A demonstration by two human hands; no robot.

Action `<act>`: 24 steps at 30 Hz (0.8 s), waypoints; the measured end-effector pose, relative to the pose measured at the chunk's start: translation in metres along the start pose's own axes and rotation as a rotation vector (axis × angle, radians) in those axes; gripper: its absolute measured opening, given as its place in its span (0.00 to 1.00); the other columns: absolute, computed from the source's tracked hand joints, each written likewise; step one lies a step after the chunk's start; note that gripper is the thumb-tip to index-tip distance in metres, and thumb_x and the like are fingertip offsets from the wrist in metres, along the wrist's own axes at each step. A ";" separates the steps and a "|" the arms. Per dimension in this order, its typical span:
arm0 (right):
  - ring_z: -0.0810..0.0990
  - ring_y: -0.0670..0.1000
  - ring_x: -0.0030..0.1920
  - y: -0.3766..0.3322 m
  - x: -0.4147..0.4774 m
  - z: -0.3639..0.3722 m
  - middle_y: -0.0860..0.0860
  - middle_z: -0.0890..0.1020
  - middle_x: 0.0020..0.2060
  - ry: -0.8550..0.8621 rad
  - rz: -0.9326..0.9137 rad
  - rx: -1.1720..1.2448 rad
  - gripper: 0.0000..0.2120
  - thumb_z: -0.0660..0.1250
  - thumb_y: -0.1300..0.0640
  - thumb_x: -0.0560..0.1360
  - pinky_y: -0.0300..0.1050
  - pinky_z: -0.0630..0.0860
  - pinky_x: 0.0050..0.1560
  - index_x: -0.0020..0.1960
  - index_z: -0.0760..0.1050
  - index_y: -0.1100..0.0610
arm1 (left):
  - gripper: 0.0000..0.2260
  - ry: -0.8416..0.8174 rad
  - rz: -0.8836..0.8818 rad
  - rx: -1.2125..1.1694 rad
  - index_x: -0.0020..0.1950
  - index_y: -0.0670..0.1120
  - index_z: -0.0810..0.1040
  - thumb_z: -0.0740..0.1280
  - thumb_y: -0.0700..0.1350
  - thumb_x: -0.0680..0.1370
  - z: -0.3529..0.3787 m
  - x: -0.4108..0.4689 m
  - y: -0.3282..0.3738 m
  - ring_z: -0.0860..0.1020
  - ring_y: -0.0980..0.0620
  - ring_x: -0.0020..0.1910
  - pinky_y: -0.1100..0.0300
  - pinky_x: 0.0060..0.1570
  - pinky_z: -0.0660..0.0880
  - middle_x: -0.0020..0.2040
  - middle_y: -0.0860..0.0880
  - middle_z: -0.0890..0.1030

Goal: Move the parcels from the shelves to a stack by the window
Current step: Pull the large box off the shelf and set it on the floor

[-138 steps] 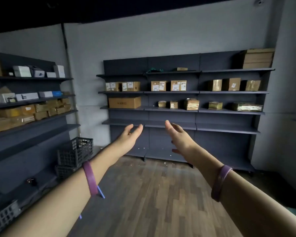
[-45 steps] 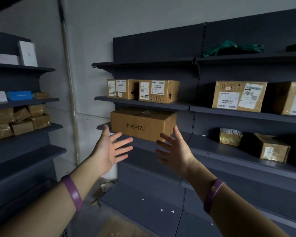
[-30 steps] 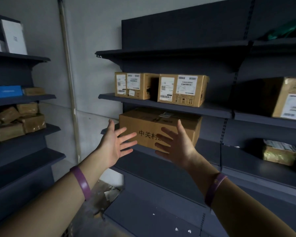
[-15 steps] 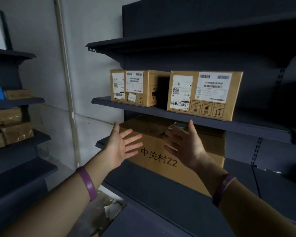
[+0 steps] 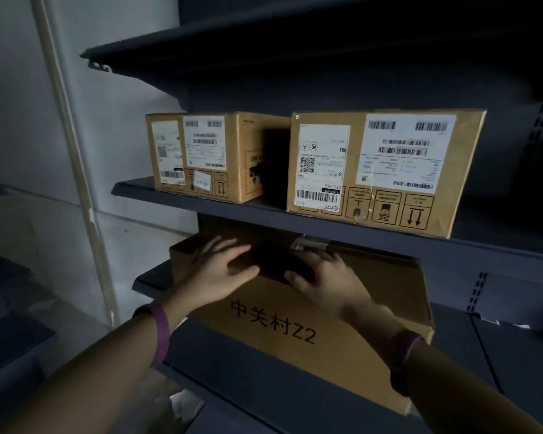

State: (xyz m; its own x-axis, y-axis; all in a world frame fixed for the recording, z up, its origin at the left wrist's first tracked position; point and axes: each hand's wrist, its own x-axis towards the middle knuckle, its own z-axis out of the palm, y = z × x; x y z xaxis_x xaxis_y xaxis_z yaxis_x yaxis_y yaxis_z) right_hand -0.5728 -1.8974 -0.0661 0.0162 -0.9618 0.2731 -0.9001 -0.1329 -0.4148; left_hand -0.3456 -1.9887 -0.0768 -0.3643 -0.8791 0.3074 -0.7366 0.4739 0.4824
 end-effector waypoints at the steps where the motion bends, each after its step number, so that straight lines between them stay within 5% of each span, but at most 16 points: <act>1: 0.63 0.59 0.75 0.006 0.002 0.000 0.52 0.66 0.76 -0.015 0.007 -0.085 0.29 0.56 0.35 0.79 0.58 0.61 0.75 0.77 0.59 0.43 | 0.28 -0.021 0.011 0.025 0.74 0.62 0.65 0.62 0.67 0.75 0.003 0.006 -0.007 0.49 0.52 0.79 0.42 0.74 0.51 0.78 0.57 0.59; 5: 0.57 0.60 0.77 0.031 0.004 -0.003 0.51 0.61 0.79 -0.036 0.111 -0.277 0.32 0.50 0.30 0.78 0.62 0.53 0.77 0.78 0.58 0.43 | 0.29 -0.061 0.009 0.036 0.75 0.61 0.64 0.61 0.67 0.76 0.008 0.031 -0.022 0.47 0.51 0.79 0.41 0.74 0.48 0.79 0.57 0.57; 13: 0.63 0.60 0.75 0.048 -0.011 -0.019 0.51 0.65 0.77 -0.005 0.457 -0.315 0.37 0.47 0.26 0.73 0.65 0.61 0.74 0.77 0.61 0.42 | 0.33 -0.174 -0.034 0.091 0.78 0.57 0.58 0.58 0.68 0.77 -0.015 0.084 -0.070 0.50 0.42 0.79 0.36 0.74 0.55 0.80 0.52 0.53; 18: 0.68 0.63 0.68 0.049 -0.031 -0.021 0.55 0.68 0.72 0.068 0.663 -0.383 0.27 0.54 0.35 0.80 0.63 0.69 0.68 0.77 0.62 0.42 | 0.34 -0.193 -0.082 0.049 0.78 0.53 0.60 0.58 0.68 0.77 -0.021 0.101 -0.104 0.57 0.42 0.77 0.40 0.73 0.59 0.80 0.48 0.56; 24: 0.60 0.67 0.75 0.035 -0.042 -0.019 0.58 0.60 0.78 0.057 0.830 -0.358 0.30 0.53 0.36 0.80 0.64 0.67 0.70 0.79 0.55 0.46 | 0.33 -0.132 -0.134 -0.065 0.79 0.46 0.58 0.62 0.61 0.79 -0.018 0.097 -0.100 0.65 0.38 0.73 0.46 0.66 0.67 0.77 0.41 0.63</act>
State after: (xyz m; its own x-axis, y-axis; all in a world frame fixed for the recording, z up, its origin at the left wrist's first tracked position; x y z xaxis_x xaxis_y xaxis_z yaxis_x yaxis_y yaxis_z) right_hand -0.6135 -1.8573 -0.0762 -0.7113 -0.7008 0.0536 -0.6947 0.6894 -0.2053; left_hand -0.2970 -2.1205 -0.0799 -0.3402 -0.9315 0.1291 -0.7468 0.3510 0.5648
